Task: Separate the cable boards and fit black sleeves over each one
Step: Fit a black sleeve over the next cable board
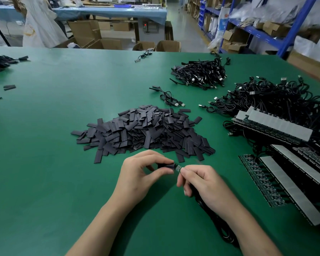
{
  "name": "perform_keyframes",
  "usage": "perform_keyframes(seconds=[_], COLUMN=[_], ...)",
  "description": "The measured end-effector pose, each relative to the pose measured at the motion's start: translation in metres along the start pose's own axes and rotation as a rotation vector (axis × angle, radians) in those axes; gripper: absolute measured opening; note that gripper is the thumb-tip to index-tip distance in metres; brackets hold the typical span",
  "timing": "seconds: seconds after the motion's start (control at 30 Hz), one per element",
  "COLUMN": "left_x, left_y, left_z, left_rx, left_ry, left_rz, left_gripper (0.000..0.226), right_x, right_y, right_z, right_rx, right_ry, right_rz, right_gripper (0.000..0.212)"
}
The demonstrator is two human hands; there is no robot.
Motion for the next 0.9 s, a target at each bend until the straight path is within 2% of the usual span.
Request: perform_keyframes(seconds=[0.17,0.47,0.9], left_x=[-0.0019,-0.0063,-0.0100], left_y=[0.0000,0.0000,-0.0038], left_z=[0.0001,0.0017,0.0015], left_rx=[0.014,0.077,0.193], left_ry=[-0.003,0.005,0.045], left_rz=[-0.008,-0.168,-0.142], left_gripper=[0.016,0.017,0.020], right_x=[0.0008,0.0020,0.0049], right_y=[-0.0005,0.0009,-0.0001], right_z=[0.0010,0.0052,0.0070], right_rx=[-0.001,0.004,0.060], right_ry=[0.020,0.049,0.075], right_rz=[0.022,0.173,0.166], right_gripper=[0.039,0.041,0.039])
Point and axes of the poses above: each hand's wrist, its own z-axis away from the middle knuckle, its own y-axis out of the palm, x = y × z, the point moved 4 cm from there along -z, towards the middle knuckle, and after that the axes turned 14 degrees about x, right-handed, at the moved point
